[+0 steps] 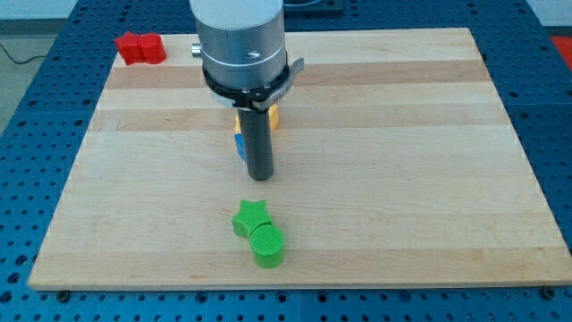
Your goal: Move both the green circle and green star towards the blue triangle
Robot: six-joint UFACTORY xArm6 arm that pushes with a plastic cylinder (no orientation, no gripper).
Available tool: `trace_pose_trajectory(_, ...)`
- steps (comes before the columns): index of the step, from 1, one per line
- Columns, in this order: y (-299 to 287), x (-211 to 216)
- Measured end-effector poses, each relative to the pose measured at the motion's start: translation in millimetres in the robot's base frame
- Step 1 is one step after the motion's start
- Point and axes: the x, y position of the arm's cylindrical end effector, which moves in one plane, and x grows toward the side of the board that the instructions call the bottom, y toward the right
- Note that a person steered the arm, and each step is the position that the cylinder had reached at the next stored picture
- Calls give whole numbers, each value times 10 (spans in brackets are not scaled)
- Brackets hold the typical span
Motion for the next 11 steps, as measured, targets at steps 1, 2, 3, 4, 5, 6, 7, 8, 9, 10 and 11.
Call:
trace_pose_trajectory(1, 198, 74)
trace_pose_trajectory(2, 730, 85)
trace_pose_trajectory(3, 1016, 532)
trace_pose_trajectory(4, 987, 1106)
trace_pose_trajectory(5, 821, 1351)
trace_pose_trajectory(6, 306, 1342)
trace_pose_trajectory(7, -68, 1329)
trace_pose_trajectory(8, -157, 1326)
trace_pose_trajectory(9, -157, 1324)
trace_pose_trajectory(10, -157, 1225)
trace_pose_trajectory(11, -157, 1141)
